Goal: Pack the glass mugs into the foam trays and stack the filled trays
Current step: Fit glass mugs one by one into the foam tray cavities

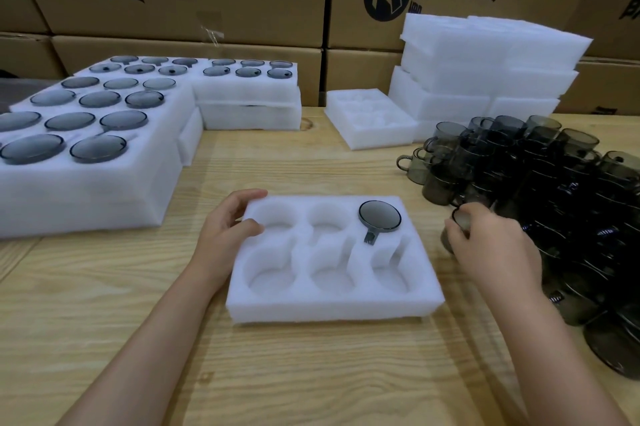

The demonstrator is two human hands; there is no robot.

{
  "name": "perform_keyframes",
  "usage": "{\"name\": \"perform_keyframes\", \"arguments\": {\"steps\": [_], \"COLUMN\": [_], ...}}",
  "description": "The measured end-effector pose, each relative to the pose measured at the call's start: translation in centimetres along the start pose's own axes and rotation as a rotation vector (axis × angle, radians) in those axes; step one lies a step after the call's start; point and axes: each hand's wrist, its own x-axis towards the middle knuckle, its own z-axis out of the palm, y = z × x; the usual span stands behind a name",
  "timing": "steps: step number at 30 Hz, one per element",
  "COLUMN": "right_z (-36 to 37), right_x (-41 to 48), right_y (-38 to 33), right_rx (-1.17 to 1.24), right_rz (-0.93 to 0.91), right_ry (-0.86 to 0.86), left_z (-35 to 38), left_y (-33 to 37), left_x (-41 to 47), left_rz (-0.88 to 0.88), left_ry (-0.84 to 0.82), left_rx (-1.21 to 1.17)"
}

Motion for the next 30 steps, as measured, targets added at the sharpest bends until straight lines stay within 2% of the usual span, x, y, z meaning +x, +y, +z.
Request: {"name": "perform_keyframes", "arguments": {"steps": [4,8,12,20,24,27,30], "right_z": [-0.3,0.5,1.0,0.5,-2.0,-4.7,-6.1], "right_x": [0.1,0.7,1.0,0.7,1.4,1.7,1.2], "right_y": [-0.3,-1.5,-1.9,-1.3,-2.9,-5.9,-8.9], "right_rx": [0.017,-0.307,-0.309,-0.05,0.265,0.548,0.612], "right_rz": [-0.026,0.036,0.02,-0.086,-0.32,-0.564,-0.749], "right_ry": [0.134,-0.101,-0.122,-0.1,0.024,-0.136,-0.316], "left_z": [0.0,0.0,0.0,0.0,-0.2,0.2,1.3], "left_y": [0.0,0.1,0.2,0.3,0.9,2.6,5.1], "left_x": [0.0,-0.1,-0.2,-0.3,-0.6,-1.2,-2.0], "left_rz": [-0.011,-0.008,-0.012,-0.006,0.008,0.157,0.352], "left_ry": [-0.003,-0.001,0.001,-0.02,-0.034,0.003,-0.131], "left_rx": [-0.01,0.001,-0.003,-0.027,-0.092,0.052,0.292]}}
